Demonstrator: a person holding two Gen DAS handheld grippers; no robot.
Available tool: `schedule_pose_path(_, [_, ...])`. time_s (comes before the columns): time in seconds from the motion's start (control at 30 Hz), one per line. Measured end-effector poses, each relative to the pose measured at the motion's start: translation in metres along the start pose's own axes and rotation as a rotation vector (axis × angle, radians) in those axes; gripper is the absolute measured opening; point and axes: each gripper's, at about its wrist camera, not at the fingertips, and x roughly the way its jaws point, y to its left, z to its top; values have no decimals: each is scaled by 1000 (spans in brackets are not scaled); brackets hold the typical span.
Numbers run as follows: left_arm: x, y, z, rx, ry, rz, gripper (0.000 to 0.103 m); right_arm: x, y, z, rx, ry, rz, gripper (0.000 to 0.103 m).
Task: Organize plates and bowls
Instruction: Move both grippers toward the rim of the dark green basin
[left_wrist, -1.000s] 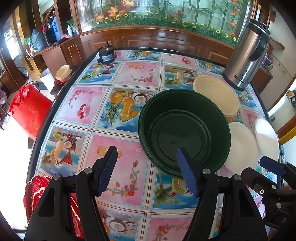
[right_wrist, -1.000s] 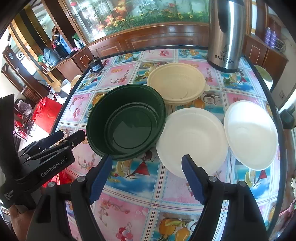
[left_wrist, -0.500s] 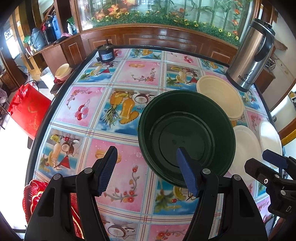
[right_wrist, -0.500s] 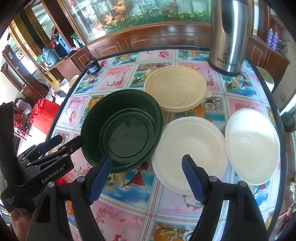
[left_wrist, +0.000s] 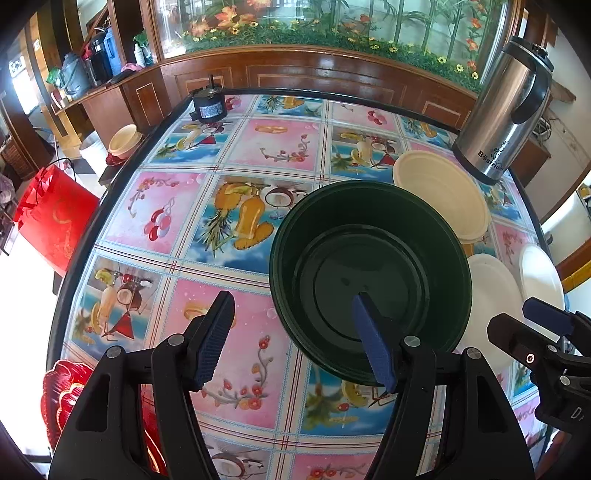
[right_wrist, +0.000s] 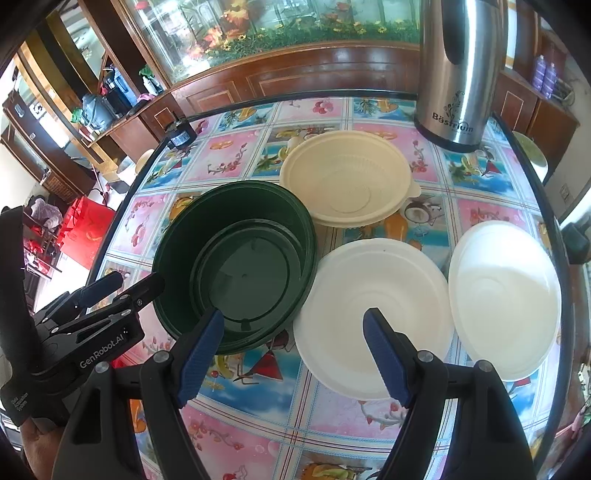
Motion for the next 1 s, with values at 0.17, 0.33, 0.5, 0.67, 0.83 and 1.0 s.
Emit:
schedule_pose_path(0.17, [3, 1, 5, -19, 0, 1, 67, 4, -3, 6, -4, 2, -6, 78])
schedule_pose_path(0.33, [5, -1, 6, -14, 6, -2, 67, 12, -6, 14, -16, 12, -4, 78])
schedule_pose_path(0.5, [10, 0, 7, -20, 20, -5, 67, 19, -11, 25, -10, 24, 48, 78])
schedule_pose_path(0.67, [15, 1, 7, -25, 29, 3, 67, 25, -14, 36, -8, 35, 54, 78])
schedule_pose_path(0.83, [20, 0, 9, -27, 38, 11, 67, 31, -13, 40, -19, 54, 57, 78])
schedule_pose_path(1.0, [26, 0, 10, -34, 48, 12, 67, 37, -14, 43, -19, 67, 51, 78])
